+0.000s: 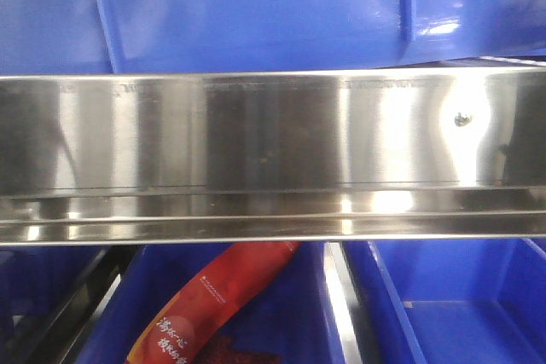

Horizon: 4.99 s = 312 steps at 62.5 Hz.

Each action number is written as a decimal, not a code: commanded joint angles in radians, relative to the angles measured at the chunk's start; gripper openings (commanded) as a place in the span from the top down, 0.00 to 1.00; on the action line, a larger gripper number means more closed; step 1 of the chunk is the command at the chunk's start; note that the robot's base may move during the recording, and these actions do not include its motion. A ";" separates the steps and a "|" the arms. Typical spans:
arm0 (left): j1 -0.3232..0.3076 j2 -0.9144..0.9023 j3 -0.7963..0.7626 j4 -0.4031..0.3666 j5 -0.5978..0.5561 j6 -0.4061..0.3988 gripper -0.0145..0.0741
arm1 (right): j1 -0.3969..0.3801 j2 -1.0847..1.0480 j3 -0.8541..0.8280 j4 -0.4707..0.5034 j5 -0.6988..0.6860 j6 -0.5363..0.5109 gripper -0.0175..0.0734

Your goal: Move blue bin to conveyor side

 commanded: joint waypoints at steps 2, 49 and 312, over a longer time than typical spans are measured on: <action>-0.001 0.078 -0.104 0.017 0.104 -0.001 0.36 | -0.004 -0.004 0.003 -0.031 -0.004 0.004 0.89; -0.001 0.215 -0.205 0.091 0.283 -0.105 0.41 | -0.004 -0.004 0.003 -0.031 -0.004 0.004 0.89; -0.263 -0.310 -0.144 0.311 0.528 -0.292 0.86 | -0.007 -0.773 0.561 0.068 -0.163 0.104 0.90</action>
